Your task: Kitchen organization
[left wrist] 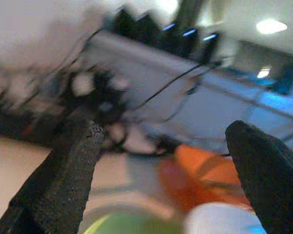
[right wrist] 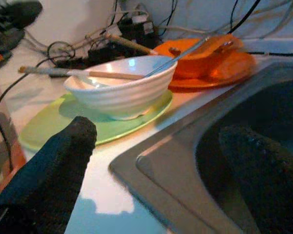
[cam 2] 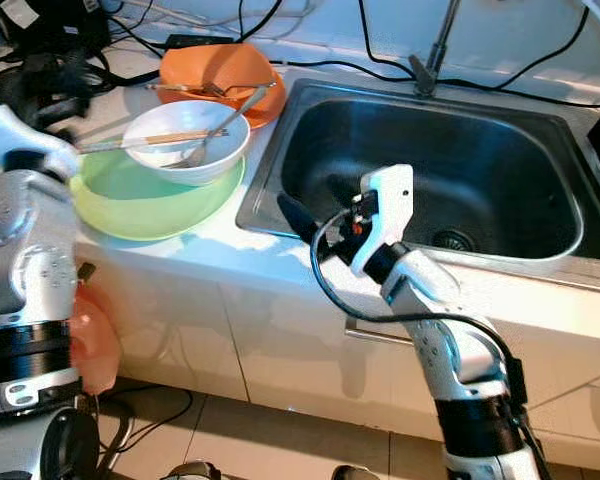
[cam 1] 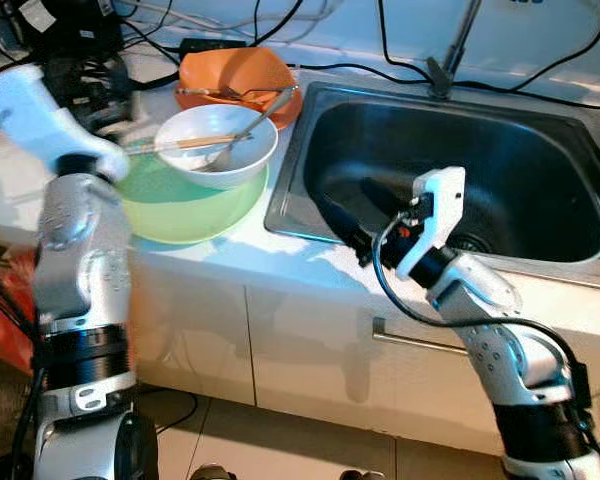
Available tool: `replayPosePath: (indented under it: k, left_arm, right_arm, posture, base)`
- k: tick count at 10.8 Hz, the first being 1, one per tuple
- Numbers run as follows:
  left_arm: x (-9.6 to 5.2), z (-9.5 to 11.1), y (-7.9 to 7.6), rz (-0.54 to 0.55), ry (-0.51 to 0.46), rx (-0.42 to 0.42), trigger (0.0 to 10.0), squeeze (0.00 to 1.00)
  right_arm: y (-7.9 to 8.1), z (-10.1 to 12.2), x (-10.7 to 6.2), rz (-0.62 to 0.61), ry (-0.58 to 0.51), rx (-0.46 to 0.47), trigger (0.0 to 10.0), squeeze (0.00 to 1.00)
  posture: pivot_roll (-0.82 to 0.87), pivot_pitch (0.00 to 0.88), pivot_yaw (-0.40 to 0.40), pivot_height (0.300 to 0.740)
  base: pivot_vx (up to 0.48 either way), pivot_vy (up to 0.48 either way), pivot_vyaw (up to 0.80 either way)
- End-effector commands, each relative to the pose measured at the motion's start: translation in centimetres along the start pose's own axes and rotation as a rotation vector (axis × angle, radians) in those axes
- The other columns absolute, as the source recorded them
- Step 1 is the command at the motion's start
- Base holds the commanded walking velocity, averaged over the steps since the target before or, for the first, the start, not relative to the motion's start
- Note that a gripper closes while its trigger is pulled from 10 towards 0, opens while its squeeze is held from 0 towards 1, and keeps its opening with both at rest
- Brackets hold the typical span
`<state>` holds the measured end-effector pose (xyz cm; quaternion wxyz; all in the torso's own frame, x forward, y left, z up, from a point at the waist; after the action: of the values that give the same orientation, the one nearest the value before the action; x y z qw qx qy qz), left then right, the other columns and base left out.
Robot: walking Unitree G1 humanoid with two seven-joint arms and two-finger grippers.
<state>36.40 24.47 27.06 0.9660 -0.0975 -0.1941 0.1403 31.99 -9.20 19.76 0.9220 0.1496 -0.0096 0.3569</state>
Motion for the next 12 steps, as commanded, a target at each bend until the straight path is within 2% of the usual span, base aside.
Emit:
replayPosePath:
  k: [1, 2, 3, 4, 5, 7, 8, 11, 12]
  left_arm:
    - [0.1, -1.4, 1.2, 0.083, 0.074, -0.052, 10.0, 1.00]
    - [0.0, -1.6, 1.6, 0.096, 0.081, -0.050, 10.0, 0.87]
    - [0.0, -1.7, 1.6, 0.101, 0.088, -0.051, 10.0, 0.63]
    - [0.0, -2.6, 1.6, 0.103, 0.133, -0.090, 10.0, 0.00]
    - [0.0, -3.5, 1.2, 0.094, 0.181, -0.152, 10.0, 0.00]
    - [-0.1, -5.3, -0.1, 0.036, 0.266, -0.311, 10.0, 0.00]
    - [0.0, -5.4, -0.3, 0.031, 0.275, -0.331, 10.0, 0.00]
    - [0.2, -5.9, -1.6, -0.031, 0.313, -0.480, 10.0, 0.00]
    - [0.1, -6.2, -1.7, -0.061, 0.349, -0.493, 0.0, 0.00]
  right_arm:
    - [1.1, 0.4, -0.2, 0.063, 0.016, -0.008, 10.0, 1.00]
    - [2.0, 0.2, -0.6, 0.128, 0.056, -0.017, 10.0, 1.00]
    - [2.5, -0.3, -1.1, 0.175, 0.100, -0.024, 10.0, 0.81]
    - [2.5, -0.8, -1.3, 0.177, 0.133, -0.030, 10.0, 0.15]
    - [2.3, -0.9, -1.3, 0.163, 0.138, -0.028, 10.0, 0.00]
    - [2.1, -1.1, -0.9, 0.131, 0.135, -0.036, 10.0, 0.00]
    - [2.0, -1.1, -0.8, 0.123, 0.134, -0.039, 10.0, 0.00]
    - [1.5, -0.8, -0.6, 0.112, 0.134, -0.070, 10.0, 0.00]
    - [1.3, -0.7, -0.9, 0.131, 0.157, -0.109, 10.0, 0.00]
  posture:
    - [0.09, 0.094, -0.038, 0.740]
    - [0.09, 0.094, -0.037, 0.740]
    - [0.08, 0.096, -0.039, 0.740]
    - [0.08, 0.097, -0.040, 0.740]
    - [0.09, 0.097, -0.041, 0.740]
    - [0.08, 0.098, -0.041, 0.740]
    - [0.08, 0.098, -0.038, 0.740]
    - [0.07, 0.100, -0.034, 0.740]
    - [0.07, 0.103, -0.034, 0.740]
  base:
    - [0.000, 0.000, 0.00]
    - [0.000, 0.000, 0.00]
    - [0.000, 0.000, 0.00]
    - [0.000, 0.000, 0.00]
    - [0.000, 0.000, 0.00]
    - [0.000, 0.000, 0.00]
    - [0.000, 0.000, 0.00]
    - [0.000, 0.000, 0.00]
    - [0.000, 0.000, 0.00]
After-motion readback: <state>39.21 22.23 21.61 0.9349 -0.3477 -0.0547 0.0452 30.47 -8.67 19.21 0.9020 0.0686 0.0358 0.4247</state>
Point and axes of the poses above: a point about 5 cm out from each wrist's last joint towards the gripper, its own x axis pointing out of the wrist towards the gripper, its own z axis along the axis of the wrist's last joint, y = z × x, the point moved 3 cm from there along x, pointing out of the wrist towards the gripper, and after that the axes turned 7 degrees about x, right-handed, at the moved point
